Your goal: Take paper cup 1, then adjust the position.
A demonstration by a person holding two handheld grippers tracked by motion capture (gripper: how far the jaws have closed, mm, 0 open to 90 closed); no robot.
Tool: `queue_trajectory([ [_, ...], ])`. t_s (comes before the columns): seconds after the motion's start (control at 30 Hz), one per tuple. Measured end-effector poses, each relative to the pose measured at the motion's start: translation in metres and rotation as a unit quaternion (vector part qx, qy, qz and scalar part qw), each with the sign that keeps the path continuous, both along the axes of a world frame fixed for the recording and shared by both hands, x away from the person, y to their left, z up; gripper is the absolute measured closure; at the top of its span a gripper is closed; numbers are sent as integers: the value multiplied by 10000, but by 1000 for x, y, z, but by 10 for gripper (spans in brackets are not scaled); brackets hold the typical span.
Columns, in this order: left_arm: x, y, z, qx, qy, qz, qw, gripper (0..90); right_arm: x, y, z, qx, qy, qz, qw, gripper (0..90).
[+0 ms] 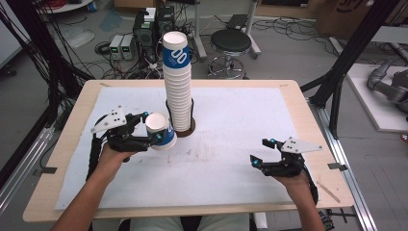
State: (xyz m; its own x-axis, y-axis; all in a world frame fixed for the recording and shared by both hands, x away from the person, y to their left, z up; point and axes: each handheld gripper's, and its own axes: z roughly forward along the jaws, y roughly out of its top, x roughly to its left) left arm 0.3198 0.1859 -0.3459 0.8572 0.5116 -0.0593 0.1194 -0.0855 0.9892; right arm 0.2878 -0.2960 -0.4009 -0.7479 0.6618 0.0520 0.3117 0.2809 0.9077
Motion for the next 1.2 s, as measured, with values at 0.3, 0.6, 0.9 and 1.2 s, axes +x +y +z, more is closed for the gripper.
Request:
queue_trajectory([
  [0.3, 1, -13, -3, -47, 5, -199, 9998, 291, -1, 14, 2, 68, 69, 360, 9993, 202],
  [0.6, -1, -32, -8, -106, -13, -439, 9990, 291, 1, 32, 6, 169, 46, 748, 9970, 202],
  [0.9, -3, -48, -4, -142, -43, -662, 9977, 292, 2, 51, 16, 276, -41, 1184, 9926, 201],
  [1.2, -4, -61, -6, -77, -32, -922, 9957, 291, 12, 80, 22, 353, -106, 1640, 9858, 201],
])
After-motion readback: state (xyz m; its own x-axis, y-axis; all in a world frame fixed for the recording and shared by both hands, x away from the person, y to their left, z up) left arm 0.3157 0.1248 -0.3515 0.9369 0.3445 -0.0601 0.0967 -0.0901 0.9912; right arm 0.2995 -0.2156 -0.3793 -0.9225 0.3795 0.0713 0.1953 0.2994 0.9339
